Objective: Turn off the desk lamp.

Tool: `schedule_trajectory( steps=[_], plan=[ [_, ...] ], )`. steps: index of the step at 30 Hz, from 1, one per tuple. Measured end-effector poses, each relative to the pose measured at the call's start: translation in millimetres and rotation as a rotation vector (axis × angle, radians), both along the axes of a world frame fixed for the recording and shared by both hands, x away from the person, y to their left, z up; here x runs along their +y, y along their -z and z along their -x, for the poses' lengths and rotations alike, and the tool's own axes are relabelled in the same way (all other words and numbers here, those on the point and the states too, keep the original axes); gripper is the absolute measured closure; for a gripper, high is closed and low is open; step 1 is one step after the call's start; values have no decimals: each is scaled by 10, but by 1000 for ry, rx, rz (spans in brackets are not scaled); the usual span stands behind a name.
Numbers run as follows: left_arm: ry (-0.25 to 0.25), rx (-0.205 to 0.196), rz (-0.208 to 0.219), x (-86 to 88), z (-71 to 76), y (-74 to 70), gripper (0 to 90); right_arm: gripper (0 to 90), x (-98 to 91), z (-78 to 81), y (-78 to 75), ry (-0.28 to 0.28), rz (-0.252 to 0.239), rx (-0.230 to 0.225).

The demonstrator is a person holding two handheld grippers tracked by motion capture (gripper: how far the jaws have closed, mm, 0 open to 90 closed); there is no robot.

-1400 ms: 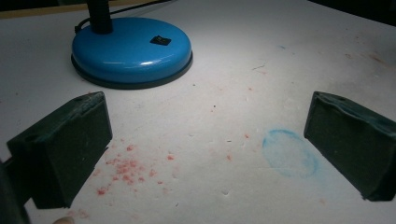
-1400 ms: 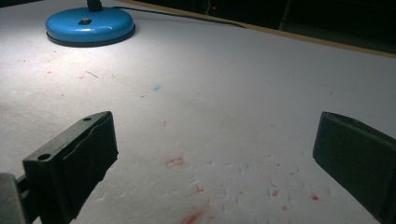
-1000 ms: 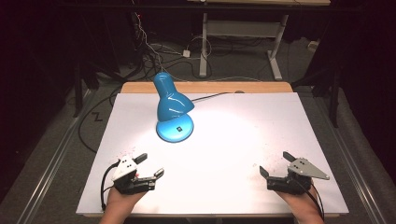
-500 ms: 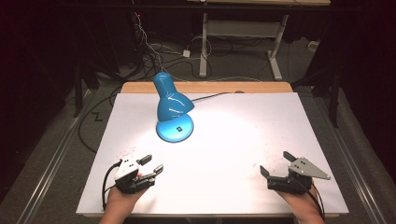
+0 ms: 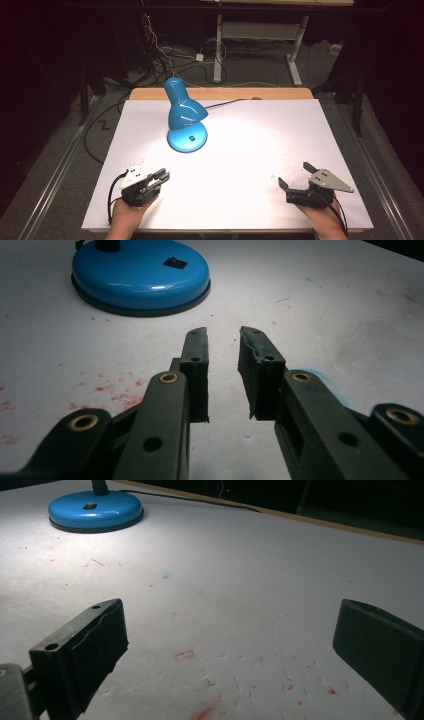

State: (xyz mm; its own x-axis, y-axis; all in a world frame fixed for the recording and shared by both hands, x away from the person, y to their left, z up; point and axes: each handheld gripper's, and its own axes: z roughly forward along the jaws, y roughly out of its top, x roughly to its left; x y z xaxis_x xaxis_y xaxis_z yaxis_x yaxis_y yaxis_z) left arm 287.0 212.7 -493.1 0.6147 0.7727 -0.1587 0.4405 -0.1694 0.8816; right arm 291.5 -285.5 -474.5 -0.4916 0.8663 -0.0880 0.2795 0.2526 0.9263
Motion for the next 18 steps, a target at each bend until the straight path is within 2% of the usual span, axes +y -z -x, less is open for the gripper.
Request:
schedule_trajectory(
  steps=[5,7,13,18],
  plan=[
    [3,27,22,-1,-31,0,867,18,6,0,2,-3,6,-1],
    [-1,28,24,4,-38,-3,877,18,6,3,-2,2,5,-2],
    [-21,59,67,32,-130,-26,878,18,11,6,-3,0,8,-4],
    [-19,62,67,33,-187,-96,878,18,13,-2,-3,-7,7,-6]
  ],
)
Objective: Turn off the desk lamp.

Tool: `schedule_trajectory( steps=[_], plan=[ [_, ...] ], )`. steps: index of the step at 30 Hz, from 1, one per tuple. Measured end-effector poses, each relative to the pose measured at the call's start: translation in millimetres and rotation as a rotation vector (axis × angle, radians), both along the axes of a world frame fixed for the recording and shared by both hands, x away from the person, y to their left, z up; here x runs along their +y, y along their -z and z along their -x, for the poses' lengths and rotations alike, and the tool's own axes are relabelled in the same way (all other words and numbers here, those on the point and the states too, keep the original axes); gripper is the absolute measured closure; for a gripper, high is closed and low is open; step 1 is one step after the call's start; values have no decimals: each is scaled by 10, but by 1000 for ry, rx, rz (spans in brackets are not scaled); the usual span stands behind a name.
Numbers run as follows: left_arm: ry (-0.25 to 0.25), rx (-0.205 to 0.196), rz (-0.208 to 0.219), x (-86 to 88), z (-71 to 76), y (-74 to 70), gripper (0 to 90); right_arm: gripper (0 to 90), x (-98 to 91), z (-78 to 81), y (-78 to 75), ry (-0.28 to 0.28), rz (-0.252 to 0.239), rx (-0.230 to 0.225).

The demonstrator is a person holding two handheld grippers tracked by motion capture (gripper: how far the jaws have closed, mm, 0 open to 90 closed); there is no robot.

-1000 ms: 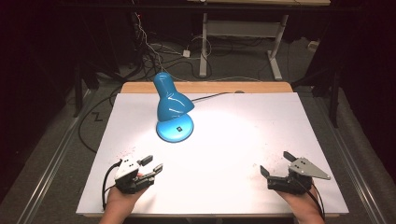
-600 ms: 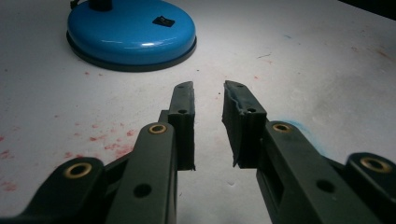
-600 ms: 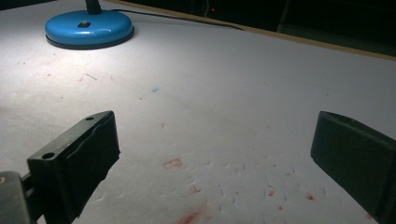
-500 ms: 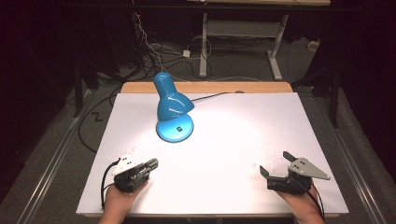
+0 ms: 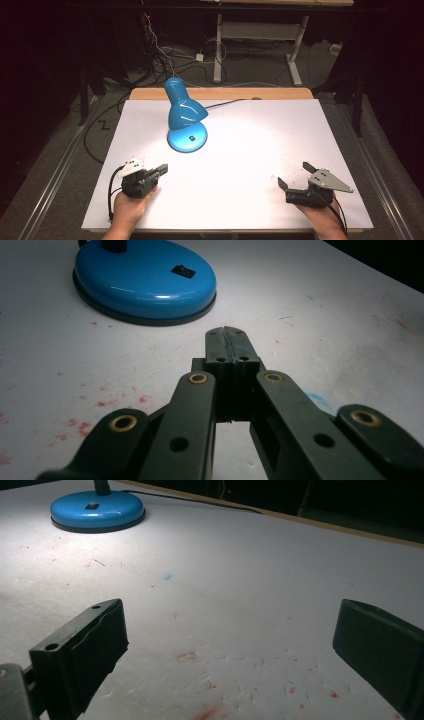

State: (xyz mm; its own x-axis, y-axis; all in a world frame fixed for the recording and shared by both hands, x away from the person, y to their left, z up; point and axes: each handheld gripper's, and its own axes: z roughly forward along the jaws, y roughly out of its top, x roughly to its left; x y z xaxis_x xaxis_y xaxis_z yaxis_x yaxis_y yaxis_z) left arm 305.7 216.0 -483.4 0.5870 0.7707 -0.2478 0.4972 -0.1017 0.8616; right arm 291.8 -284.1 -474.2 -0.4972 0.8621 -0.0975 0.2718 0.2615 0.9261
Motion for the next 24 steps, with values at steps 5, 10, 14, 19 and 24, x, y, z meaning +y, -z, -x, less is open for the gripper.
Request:
schedule_trajectory(
  steps=[5,10,14,19,24],
  plan=[
    [20,-7,-19,-68,-84,-55,878,18,3,-2,0,-4,-1,-1],
    [29,-21,-28,-120,-127,-53,878,18,3,4,-5,-4,-2,-2],
    [19,-24,-29,-178,-159,-20,878,18,1,9,-7,-6,-1,-3],
    [3,-28,-38,-209,-227,-11,878,18,-9,14,-11,-3,-3,-5],
    [1,-36,-11,-181,-310,-31,879,18,-18,15,-15,2,-7,-4]
  ],
)
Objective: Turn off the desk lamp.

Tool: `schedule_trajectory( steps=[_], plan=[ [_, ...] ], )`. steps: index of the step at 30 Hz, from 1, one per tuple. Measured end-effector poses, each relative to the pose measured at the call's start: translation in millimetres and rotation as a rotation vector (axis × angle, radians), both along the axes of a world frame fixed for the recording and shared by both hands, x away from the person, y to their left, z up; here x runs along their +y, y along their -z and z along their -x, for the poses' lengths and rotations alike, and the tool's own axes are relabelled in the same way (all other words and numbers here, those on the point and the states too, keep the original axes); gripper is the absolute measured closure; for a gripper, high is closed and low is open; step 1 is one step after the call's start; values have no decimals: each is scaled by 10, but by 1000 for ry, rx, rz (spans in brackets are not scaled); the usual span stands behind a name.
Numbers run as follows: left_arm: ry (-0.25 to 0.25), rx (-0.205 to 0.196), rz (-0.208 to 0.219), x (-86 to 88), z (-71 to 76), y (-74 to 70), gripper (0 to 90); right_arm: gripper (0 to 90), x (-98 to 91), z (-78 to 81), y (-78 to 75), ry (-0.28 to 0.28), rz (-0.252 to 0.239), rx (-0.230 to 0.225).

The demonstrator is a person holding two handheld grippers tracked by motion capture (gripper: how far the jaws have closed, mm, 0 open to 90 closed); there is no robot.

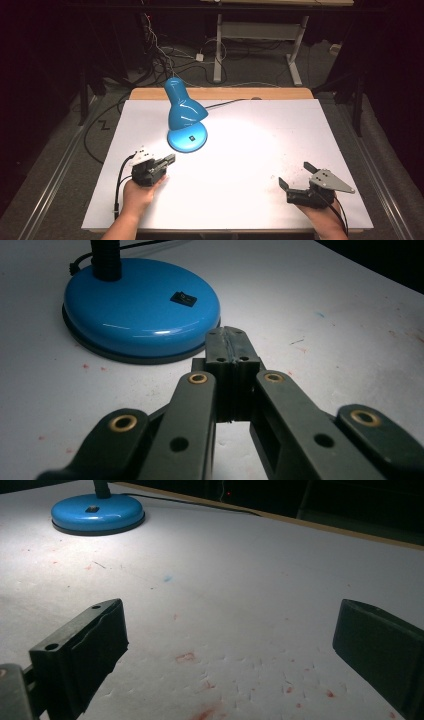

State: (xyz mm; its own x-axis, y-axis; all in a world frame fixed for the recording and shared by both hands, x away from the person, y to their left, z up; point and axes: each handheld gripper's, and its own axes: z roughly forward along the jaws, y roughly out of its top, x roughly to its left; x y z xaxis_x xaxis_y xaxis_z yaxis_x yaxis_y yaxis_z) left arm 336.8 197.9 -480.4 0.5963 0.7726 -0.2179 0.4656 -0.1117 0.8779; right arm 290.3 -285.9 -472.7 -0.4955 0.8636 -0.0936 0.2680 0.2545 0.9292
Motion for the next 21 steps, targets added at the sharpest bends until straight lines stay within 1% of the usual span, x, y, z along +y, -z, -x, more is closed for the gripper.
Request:
schedule_trajectory(
  steps=[1,2,3,4,5,6,9,10,13,14,15,16,17,19,20,21],
  plan=[
    [-1,1,5,5,-19,-5,878,18,-1,0,0,0,0,0],
    [-3,24,19,22,-65,-16,878,18,-2,0,0,0,-1,0],
    [-3,24,19,22,-65,-16,878,18,-2,1,-1,1,-2,0],
    [-4,45,40,30,-111,-21,879,18,-1,1,-1,0,-2,0],
    [-4,45,40,30,-111,-21,878,18,0,1,-1,0,-3,0],
    [-10,43,50,17,-147,-17,878,18,1,0,-1,-1,-5,1],
    [-6,48,41,-30,-218,-22,879,18,5,-4,-1,-2,-5,0],
    [-6,48,41,-30,-218,-22,879,18,5,-5,0,-2,-6,0],
    [-1,49,31,-79,-303,-27,879,18,6,-6,1,-2,-8,1],
    [3,48,36,-108,-360,-17,879,19,4,-5,-1,-3,-7,0],
    [3,48,36,-108,-360,-17,879,18,3,-4,-2,-2,-9,1],
    [2,48,41,-122,-389,-8,879,18,3,-3,-2,-1,-12,4],
    [-1,51,31,-152,-455,11,879,18,1,-3,-1,-1,-13,3],
    [-1,54,17,-189,-518,28,879,18,-2,-4,0,-1,-14,3],
    [-1,54,17,-189,-518,28,879,18,-2,-3,-1,-1,-15,3],
    [-3,48,2,-217,-572,39,879,18,-3,-2,-1,0,-16,4]
  ],
)
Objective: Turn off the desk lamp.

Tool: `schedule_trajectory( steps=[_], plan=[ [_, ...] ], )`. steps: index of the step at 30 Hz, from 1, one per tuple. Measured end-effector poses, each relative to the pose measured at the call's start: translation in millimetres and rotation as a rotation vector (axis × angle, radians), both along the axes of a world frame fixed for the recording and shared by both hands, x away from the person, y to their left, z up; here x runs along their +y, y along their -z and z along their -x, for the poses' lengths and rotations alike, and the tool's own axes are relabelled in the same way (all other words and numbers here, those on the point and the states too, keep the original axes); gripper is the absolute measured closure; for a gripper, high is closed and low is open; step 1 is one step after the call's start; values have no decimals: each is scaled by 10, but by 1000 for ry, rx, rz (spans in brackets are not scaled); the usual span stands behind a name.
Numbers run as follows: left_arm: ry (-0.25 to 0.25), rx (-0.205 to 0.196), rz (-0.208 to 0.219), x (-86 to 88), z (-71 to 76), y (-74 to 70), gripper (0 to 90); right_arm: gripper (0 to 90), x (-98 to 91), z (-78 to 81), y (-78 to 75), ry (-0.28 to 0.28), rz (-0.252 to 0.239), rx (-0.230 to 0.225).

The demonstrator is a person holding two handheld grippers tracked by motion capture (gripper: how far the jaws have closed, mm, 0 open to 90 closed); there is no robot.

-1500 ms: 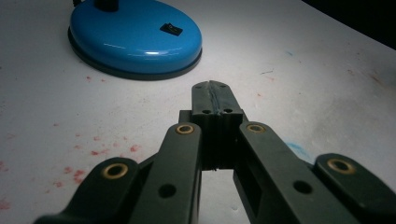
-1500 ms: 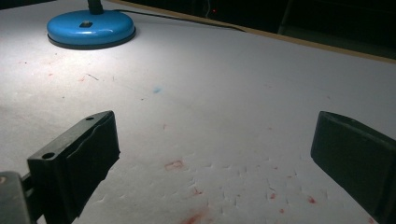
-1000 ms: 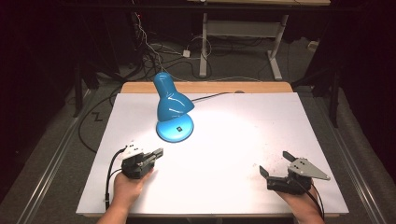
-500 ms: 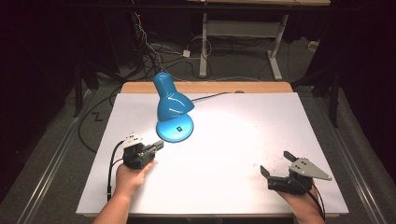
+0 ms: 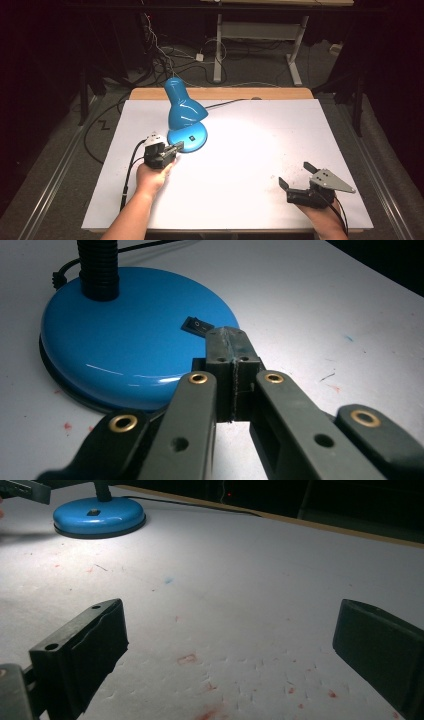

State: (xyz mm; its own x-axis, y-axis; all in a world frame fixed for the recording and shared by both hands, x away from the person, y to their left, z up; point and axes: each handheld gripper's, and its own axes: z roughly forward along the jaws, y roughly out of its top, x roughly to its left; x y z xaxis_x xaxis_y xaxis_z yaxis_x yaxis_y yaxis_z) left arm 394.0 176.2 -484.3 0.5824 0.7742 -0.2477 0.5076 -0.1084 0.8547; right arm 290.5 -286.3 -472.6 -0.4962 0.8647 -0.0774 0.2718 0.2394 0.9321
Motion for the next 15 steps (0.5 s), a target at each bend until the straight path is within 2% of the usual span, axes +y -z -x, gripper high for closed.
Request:
schedule_trajectory(
  steps=[3,6,9,12,13,15],
  plan=[
    [-6,4,0,-15,-52,8,879,18,-7,0,-2,2,-2,0],
    [-20,24,43,-24,-150,23,879,18,-16,-8,2,6,-6,2],
    [-27,20,52,-35,-184,19,879,19,-15,-10,4,6,-3,1],
    [-26,-3,50,-59,-213,22,879,18,-12,-9,6,5,-1,1],
    [-23,2,65,-70,-236,32,879,19,-11,-8,7,5,-1,2],
    [-23,5,64,-89,-254,49,879,19,-9,-9,9,5,-2,4]
  ],
)
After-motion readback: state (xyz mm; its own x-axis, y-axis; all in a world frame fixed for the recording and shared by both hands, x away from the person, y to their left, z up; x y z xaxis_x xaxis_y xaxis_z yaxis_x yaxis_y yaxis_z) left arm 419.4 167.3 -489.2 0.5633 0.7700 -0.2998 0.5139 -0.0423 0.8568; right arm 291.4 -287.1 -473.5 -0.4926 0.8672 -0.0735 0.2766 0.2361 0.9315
